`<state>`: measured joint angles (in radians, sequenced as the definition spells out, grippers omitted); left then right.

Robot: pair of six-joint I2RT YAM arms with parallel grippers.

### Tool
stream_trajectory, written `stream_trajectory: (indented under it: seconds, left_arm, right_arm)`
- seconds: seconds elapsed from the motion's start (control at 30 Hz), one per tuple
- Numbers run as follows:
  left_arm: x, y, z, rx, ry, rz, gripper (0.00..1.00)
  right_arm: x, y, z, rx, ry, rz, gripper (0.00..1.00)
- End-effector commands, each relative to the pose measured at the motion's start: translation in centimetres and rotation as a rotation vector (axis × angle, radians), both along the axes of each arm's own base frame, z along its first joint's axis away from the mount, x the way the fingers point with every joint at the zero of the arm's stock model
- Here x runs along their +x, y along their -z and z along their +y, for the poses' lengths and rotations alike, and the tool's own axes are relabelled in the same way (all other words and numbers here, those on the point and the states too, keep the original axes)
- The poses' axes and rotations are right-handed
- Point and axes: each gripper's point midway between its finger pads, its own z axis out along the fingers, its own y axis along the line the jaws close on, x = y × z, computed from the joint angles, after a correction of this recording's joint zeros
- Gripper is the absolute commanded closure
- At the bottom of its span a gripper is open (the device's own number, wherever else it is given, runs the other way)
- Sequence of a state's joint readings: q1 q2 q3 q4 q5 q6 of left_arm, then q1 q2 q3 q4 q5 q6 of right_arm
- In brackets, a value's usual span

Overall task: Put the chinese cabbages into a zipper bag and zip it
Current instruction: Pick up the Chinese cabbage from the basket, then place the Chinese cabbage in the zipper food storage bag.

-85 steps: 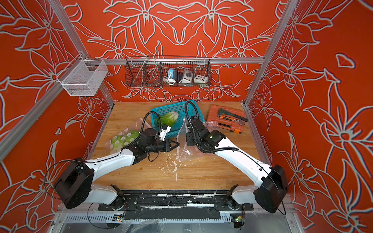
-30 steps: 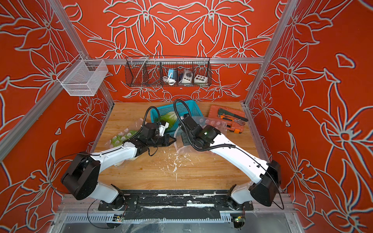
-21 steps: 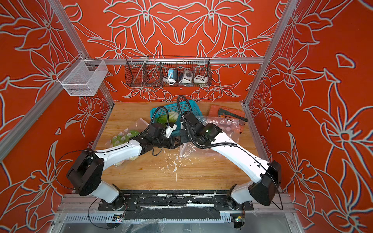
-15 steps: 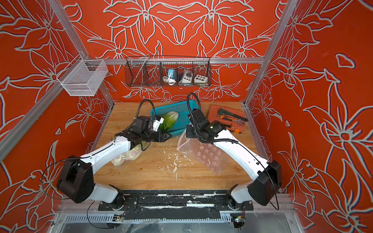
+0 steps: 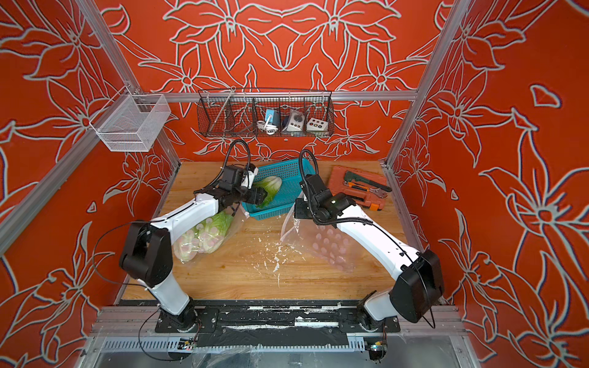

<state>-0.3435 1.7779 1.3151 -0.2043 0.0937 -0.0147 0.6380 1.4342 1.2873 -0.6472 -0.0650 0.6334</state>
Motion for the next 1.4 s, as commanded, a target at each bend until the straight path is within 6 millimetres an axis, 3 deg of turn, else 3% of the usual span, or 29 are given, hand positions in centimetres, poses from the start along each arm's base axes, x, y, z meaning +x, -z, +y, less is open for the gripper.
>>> stream_trajectory:
  seconds: [0.0, 0.1, 0.27, 0.37, 0.43, 0.53, 0.63, 0.8, 1.0, 1.23, 1.37]
  left_arm:
    - [2.3, 1.9, 1.7, 0.219, -0.027, -0.04, 0.19]
    - [3.1, 4.1, 1.1, 0.31, -0.02, -0.062, 0.21]
    - [4.1, 5.9, 1.1, 0.345, -0.06, -0.126, 0.37]
    - [4.1, 4.7, 0.8, 0.331, -0.05, -0.171, 0.59]
    - [3.8, 2.7, 0.4, 0.312, -0.021, -0.212, 0.8]
    - [3.0, -1.1, -0.6, 0.276, 0.056, -0.264, 0.99]
    - [1.0, -4.4, -0.9, 0.244, 0.113, -0.247, 1.0]
    - [-3.6, -7.5, -0.4, 0.173, 0.13, -0.146, 1.0]
    - [-10.5, -10.9, -3.7, 0.068, 0.256, -0.054, 1.0]
    - [-17.4, -10.3, -6.1, -0.002, 0.352, 0.106, 1.0]
    - [-19.3, -10.8, -5.6, -0.005, 0.356, 0.121, 1.0]
  right_arm:
    - [0.0, -0.4, -0.2, 0.018, -0.018, -0.007, 1.0]
    - [0.2, -0.3, -0.5, 0.023, -0.017, -0.001, 1.0]
    - [0.3, 0.1, -0.7, 0.033, -0.017, 0.009, 1.0]
    - [0.3, -0.1, -0.9, 0.034, -0.018, 0.007, 1.0]
    - [0.3, -0.3, -1.2, 0.032, -0.016, 0.0, 1.0]
    - [0.5, -0.5, -1.4, 0.027, -0.018, -0.01, 1.0]
    - [0.6, -0.5, -1.6, 0.006, -0.037, -0.023, 1.0]
    - [0.7, -0.5, -1.8, -0.027, -0.083, -0.077, 1.0]
    - [0.9, -1.8, -1.9, -0.038, -0.131, -0.18, 1.0]
    - [1.0, -2.6, -1.7, -0.031, -0.143, -0.21, 1.0]
    - [1.1, -2.3, -1.9, -0.044, -0.139, -0.207, 1.0]
